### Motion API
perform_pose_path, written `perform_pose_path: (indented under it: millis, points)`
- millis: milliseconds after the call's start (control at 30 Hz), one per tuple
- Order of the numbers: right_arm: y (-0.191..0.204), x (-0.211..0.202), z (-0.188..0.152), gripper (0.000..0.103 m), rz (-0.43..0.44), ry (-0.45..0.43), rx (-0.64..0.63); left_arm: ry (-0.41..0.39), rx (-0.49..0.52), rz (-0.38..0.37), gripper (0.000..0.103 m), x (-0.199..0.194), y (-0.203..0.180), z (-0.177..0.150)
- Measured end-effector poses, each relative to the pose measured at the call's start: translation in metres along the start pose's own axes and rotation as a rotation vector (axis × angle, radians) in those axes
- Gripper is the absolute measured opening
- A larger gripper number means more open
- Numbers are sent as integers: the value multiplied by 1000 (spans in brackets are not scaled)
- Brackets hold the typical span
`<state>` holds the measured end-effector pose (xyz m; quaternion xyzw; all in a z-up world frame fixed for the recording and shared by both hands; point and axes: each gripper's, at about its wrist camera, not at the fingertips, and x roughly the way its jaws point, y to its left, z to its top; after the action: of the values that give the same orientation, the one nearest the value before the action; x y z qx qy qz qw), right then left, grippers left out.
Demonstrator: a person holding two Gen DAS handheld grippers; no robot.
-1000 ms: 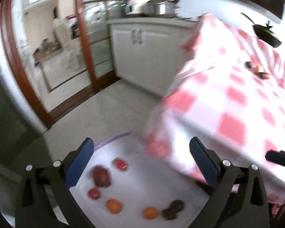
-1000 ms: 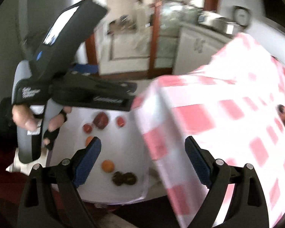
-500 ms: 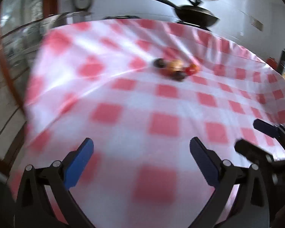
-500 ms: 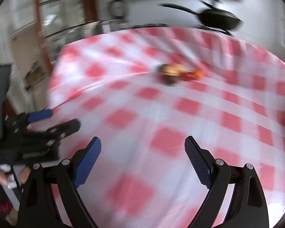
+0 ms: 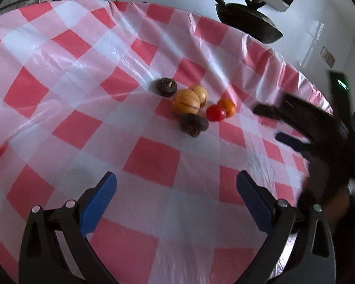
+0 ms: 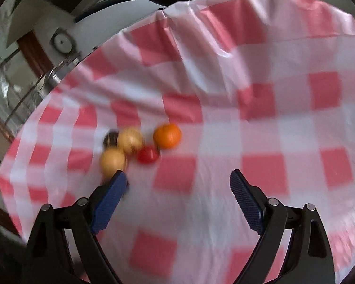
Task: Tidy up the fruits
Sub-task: 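Move both open tools back over the fruit cluster on the table, then grasp another orange with the right tool while the left tool grasps a dark passion fruit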
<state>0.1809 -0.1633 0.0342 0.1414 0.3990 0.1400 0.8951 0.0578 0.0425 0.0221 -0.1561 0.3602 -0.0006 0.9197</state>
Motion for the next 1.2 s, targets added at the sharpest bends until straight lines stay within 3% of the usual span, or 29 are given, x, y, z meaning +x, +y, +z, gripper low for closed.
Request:
perform_pose_path:
  millis: [133,200,267,367,467,567,867,967,1033,1200]
  points:
    - [12,41,24,77,-58,44,7,-19,-64,-40,101,-3,13,1]
    - [15,61,29,69,-123,82,-2,-16,-76,-51,101,-2,15,2]
    - [18,71,30,66,-115,94,-14,-7,-82,-41,101,0,14,3]
    - [33,78,25,66,-169,123,-111,4,-66,-28,101,7,9,8]
    - [31,78,20,64,-136,144,-122,13,-60,-2,101,18,3,16]
    - [19,73,18,42,-79,139,-126,35,-72,36,101,36,-4,26]
    - [-48,44,12,42,-9,89,8,95,-20,142,101,95,-41,56]
    - [-65,43,7,42,56,65,68,124,27,221,83,112,-50,62]
    - [-68,44,6,42,64,49,79,119,70,226,43,112,-53,62]
    - [-64,37,14,42,61,19,38,106,29,128,43,102,-37,58]
